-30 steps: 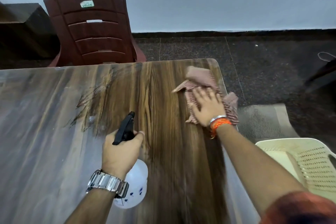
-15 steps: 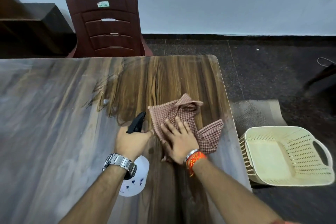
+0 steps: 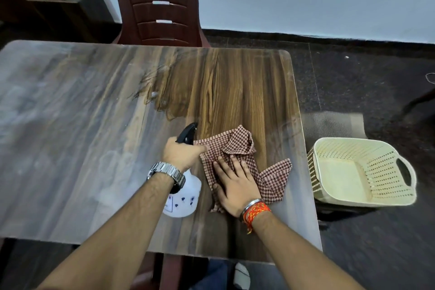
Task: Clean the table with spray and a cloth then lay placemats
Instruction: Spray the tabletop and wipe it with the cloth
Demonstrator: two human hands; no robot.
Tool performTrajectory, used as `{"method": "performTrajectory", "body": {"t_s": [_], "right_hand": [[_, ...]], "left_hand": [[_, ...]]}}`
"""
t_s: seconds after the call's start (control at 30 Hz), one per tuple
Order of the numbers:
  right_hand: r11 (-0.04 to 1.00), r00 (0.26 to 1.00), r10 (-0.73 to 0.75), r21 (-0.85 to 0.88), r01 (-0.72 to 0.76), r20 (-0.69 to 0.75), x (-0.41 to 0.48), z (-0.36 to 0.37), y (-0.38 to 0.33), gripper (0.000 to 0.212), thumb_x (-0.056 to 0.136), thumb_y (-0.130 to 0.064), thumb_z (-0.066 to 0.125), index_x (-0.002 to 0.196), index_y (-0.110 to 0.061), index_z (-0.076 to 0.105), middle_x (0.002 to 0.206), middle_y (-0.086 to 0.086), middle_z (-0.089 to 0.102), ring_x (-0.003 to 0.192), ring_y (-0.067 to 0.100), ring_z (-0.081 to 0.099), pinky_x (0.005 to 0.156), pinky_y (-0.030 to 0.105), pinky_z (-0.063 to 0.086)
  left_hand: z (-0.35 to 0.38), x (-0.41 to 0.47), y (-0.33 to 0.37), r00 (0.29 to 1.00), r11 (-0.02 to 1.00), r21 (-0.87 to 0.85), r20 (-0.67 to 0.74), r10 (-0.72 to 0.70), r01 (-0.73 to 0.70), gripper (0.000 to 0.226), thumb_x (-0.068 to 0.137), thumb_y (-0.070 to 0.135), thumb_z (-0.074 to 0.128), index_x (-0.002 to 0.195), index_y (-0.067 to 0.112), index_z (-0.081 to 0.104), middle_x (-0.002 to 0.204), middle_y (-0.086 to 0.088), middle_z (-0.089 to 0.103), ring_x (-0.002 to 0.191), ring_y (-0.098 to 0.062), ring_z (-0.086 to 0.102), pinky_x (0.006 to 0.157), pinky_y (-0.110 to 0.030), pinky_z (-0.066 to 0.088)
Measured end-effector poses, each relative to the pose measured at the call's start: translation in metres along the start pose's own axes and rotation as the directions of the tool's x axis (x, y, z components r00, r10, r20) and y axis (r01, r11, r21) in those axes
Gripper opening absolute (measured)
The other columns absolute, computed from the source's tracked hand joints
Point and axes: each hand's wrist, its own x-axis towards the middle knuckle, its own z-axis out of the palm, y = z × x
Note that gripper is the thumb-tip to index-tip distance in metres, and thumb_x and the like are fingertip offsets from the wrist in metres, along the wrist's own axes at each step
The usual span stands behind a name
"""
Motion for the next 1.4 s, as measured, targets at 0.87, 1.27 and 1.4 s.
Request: {"method": "performTrajectory", "body": {"t_s": [0.87, 1.27, 1.4], "right_hand": [[0.864, 0.863, 0.504, 0.044, -0.502, -0.039, 0.049, 0.009, -0.053, 0.055, 0.09, -0.064, 0.023, 0.143, -0.056, 0.011, 0.159, 0.007, 0.014, 0.142, 0.048, -0.003, 0.104, 0.069, -0.014], [0.901, 0.898, -0.379, -0.135, 0.413, 0.223, 0.163, 0.028, -0.18, 0.058, 0.091, -0.043, 0.027, 0.148, -0.033, 0.025, 0.16, -0.006, 0.011, 0.147, 0.027, 0.002, 0.118, 0.047, 0.0], [0.985, 0.987, -0.154, -0.066, 0.157, 0.054, 0.173, 0.014, -0.112, 0.052, 0.095, -0.046, 0.031, 0.145, -0.035, 0.033, 0.159, -0.006, 0.019, 0.146, 0.026, 0.011, 0.117, 0.047, 0.007]], "left_hand": [[-0.065, 0.0, -0.098, 0.983, 0.981, -0.118, -0.084, -0.164, 0.153, 0.044, 0.055, 0.045, 0.08, 0.083, 0.012, 0.073, 0.075, -0.012, 0.072, 0.071, -0.03, 0.069, 0.056, -0.025, 0.045], [-0.106, 0.047, -0.095, 0.952, 0.988, -0.142, -0.29, -0.1, 0.061, 0.038, 0.055, 0.038, 0.08, 0.078, 0.01, 0.072, 0.07, -0.01, 0.069, 0.065, -0.03, 0.062, 0.065, -0.038, 0.054], [-0.096, 0.039, -0.083, 0.973, 0.991, -0.128, -0.223, -0.063, 0.034, 0.026, 0.063, 0.032, 0.08, 0.073, 0.01, 0.072, 0.067, -0.01, 0.066, 0.061, -0.03, 0.061, 0.062, -0.035, 0.052]]}}
